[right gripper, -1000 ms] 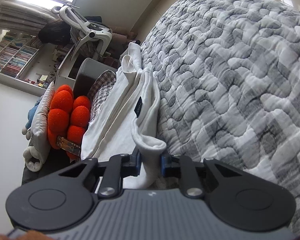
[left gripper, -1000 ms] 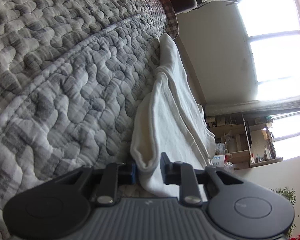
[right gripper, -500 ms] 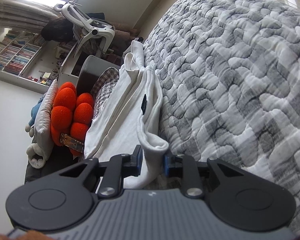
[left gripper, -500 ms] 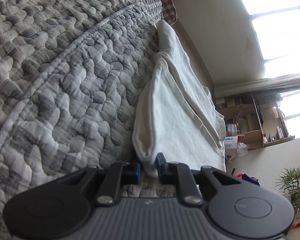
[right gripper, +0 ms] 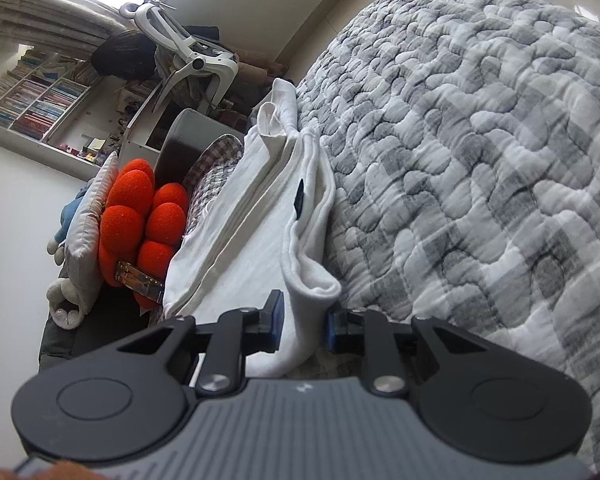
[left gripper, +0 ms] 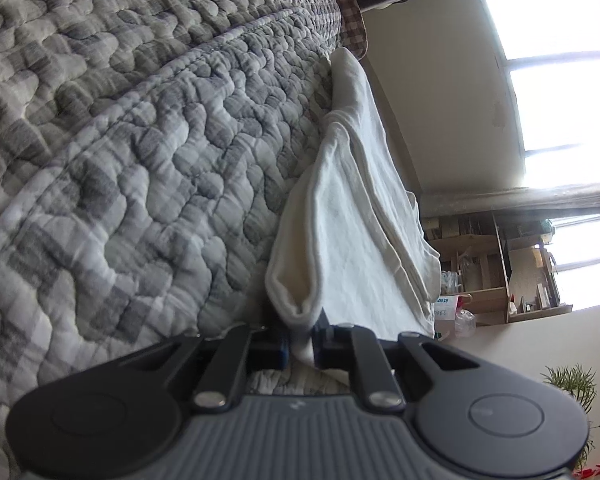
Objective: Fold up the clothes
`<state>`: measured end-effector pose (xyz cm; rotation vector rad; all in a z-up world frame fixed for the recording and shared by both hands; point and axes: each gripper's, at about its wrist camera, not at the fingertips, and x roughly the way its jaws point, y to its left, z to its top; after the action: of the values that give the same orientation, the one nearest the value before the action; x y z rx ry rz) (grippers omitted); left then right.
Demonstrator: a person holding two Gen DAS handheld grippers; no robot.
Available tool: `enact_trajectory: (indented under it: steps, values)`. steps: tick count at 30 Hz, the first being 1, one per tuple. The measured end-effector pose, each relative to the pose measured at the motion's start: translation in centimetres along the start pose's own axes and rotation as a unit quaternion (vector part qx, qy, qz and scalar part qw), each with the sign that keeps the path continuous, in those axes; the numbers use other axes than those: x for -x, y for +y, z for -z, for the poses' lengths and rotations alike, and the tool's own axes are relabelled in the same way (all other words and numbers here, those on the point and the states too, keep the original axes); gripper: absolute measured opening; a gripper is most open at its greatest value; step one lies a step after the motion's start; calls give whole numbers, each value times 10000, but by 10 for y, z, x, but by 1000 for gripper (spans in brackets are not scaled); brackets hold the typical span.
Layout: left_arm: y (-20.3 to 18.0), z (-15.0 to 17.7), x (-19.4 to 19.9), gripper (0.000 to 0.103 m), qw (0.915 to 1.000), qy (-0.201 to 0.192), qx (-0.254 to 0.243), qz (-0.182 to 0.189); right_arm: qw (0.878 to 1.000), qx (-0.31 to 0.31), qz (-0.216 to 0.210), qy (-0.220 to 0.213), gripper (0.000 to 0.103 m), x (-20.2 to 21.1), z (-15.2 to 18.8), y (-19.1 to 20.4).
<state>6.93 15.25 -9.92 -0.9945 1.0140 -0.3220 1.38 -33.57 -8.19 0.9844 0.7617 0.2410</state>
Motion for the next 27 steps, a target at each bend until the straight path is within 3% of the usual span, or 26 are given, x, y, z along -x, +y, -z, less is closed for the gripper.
enact_trajectory:
  steps: [19,27]
  values:
    - [-3,6,8,5,9998,-177,89,52,9991,-426,-75,-51,9,2,0,-5]
    - [-8,9,20,4,9995,-189,121,239,9982,-396,-225,-399,7,14,2,10]
